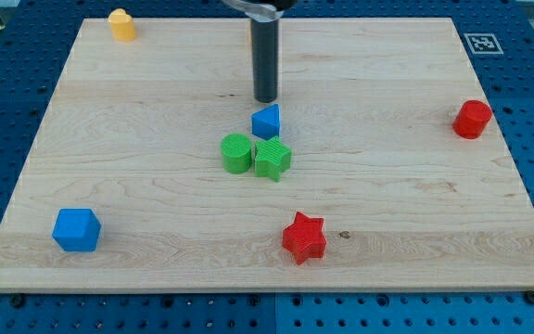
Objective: Push the blue triangle into the green star
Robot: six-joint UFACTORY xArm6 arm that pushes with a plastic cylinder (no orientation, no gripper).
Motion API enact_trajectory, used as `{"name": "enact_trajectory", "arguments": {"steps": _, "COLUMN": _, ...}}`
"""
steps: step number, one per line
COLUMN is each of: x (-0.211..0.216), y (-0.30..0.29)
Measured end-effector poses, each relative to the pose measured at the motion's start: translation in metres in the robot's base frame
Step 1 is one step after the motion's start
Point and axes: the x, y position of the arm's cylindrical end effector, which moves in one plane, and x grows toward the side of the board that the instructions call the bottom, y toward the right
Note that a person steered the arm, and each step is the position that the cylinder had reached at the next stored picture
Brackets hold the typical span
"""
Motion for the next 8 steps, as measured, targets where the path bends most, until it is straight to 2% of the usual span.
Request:
{"name": "enact_trajectory", "arguments": {"steps": 2, "x": 0.037, "y": 0.006}}
{"name": "enact_trajectory", "arguments": {"steps": 3, "x": 0.034, "y": 0.005}}
{"name": "enact_trajectory", "arguments": {"steps": 5, "x": 0.017, "y": -0.054}}
{"name": "enact_trajectory", "arguments": {"steps": 7, "x": 0.017, "y": -0.054}}
{"name": "enact_trajectory", "arguments": {"steps": 8, "x": 0.017, "y": -0.073}}
